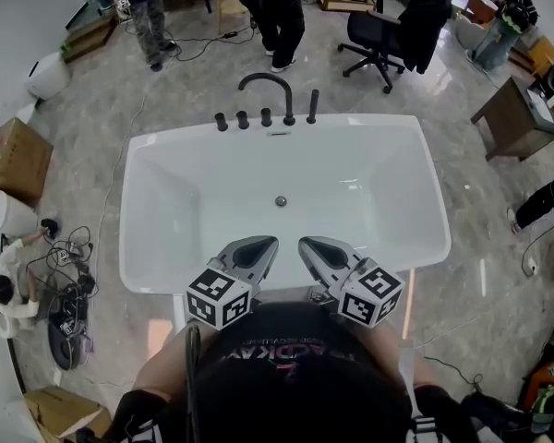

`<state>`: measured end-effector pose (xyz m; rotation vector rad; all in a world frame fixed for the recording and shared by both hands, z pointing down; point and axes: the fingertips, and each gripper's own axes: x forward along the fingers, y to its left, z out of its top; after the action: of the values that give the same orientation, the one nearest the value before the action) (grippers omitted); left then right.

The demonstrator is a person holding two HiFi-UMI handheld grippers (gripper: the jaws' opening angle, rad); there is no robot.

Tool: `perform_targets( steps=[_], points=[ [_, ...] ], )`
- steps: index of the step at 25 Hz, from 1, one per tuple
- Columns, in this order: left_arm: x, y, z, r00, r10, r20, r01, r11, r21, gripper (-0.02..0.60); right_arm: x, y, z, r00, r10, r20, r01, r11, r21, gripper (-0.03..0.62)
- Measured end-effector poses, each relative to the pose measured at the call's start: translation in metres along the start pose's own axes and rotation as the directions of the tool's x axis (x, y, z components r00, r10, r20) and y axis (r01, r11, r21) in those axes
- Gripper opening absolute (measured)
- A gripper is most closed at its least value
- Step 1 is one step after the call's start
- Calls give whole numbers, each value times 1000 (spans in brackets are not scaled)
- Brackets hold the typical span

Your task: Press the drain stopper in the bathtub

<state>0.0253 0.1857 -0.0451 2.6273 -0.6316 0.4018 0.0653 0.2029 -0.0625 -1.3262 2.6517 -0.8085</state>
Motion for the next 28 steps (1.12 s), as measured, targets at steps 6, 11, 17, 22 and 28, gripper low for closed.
perform_targets(
  steps=[6,11,17,22,28],
  points=[
    [1,0,-2,1000,-1,-4,1,1000,-2,6,0,0,-1,1000,3,-5,-3,1000,-3,11],
    [1,-2,-2,1000,-2,-4,2,1000,-1,6,-2,0,-3,1000,2,-3,-2,1000,1,11],
    [1,0,-2,1000,-2,-5,2,1000,3,6,0,0,-3,1000,1,-3,-1,1000,0,11],
    [0,1,-3,1000,-1,-3,1,1000,1,6,2,1,-5,1000,3,-5,-3,1000,0,11],
    [1,1,-2,1000,0,-4,0,1000,-2,6,1,1,-4,1000,4,-6,-4,1000,2,11]
  ],
)
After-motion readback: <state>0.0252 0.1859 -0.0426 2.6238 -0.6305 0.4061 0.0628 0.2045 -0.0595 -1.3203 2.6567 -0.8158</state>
